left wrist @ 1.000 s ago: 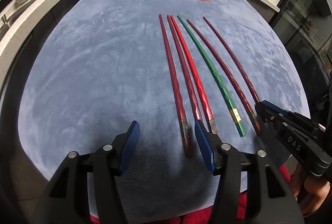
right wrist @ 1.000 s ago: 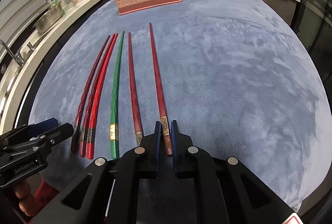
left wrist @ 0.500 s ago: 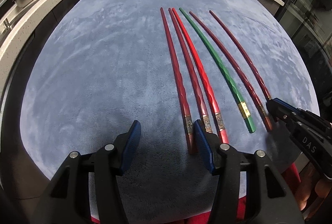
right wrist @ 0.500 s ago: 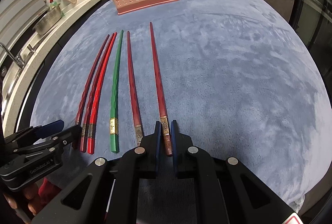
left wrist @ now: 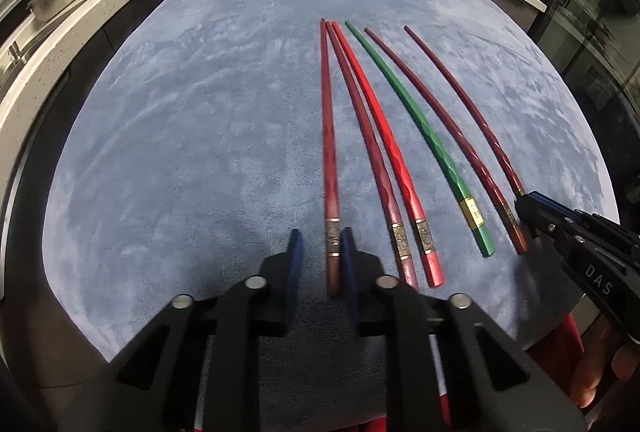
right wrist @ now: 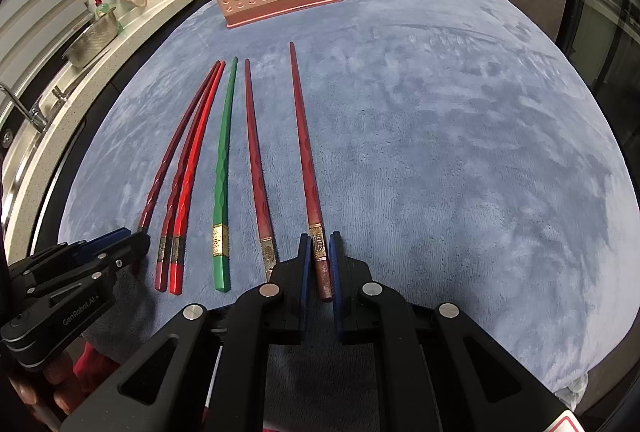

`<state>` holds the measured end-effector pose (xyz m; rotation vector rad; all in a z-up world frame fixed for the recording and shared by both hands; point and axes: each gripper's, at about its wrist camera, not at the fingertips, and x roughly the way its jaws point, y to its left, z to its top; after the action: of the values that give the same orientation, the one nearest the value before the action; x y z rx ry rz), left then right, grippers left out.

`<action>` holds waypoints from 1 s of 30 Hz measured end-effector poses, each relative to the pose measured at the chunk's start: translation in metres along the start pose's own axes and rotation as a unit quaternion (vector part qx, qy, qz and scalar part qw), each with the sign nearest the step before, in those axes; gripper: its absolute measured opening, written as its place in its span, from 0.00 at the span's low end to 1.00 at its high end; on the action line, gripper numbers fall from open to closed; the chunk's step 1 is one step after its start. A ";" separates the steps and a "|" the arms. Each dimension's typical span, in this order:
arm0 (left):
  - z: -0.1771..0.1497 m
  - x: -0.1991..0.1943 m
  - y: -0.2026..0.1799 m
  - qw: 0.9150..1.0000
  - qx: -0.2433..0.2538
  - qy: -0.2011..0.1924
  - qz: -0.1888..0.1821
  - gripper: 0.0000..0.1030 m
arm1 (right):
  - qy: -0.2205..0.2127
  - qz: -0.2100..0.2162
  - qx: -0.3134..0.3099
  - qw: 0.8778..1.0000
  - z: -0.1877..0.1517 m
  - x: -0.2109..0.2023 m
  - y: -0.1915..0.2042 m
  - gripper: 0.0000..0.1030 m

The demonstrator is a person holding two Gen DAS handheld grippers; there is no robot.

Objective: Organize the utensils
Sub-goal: 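Close the left gripper on a dark-red chopstick while the right gripper grasps another dark-red chopstick, then lift both chopsticks and carry them toward the pink holder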

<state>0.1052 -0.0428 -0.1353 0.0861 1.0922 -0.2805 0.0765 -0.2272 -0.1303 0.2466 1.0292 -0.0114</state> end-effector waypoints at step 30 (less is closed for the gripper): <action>0.028 -0.035 0.005 0.999 -0.007 -0.043 -0.007 0.07 | -0.063 0.012 -0.006 0.998 0.025 -0.049 0.012 0.07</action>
<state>0.1160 -0.0375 -0.0914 0.0543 1.0104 -0.2871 0.0735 -0.2257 -0.0744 0.2449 0.9010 0.0012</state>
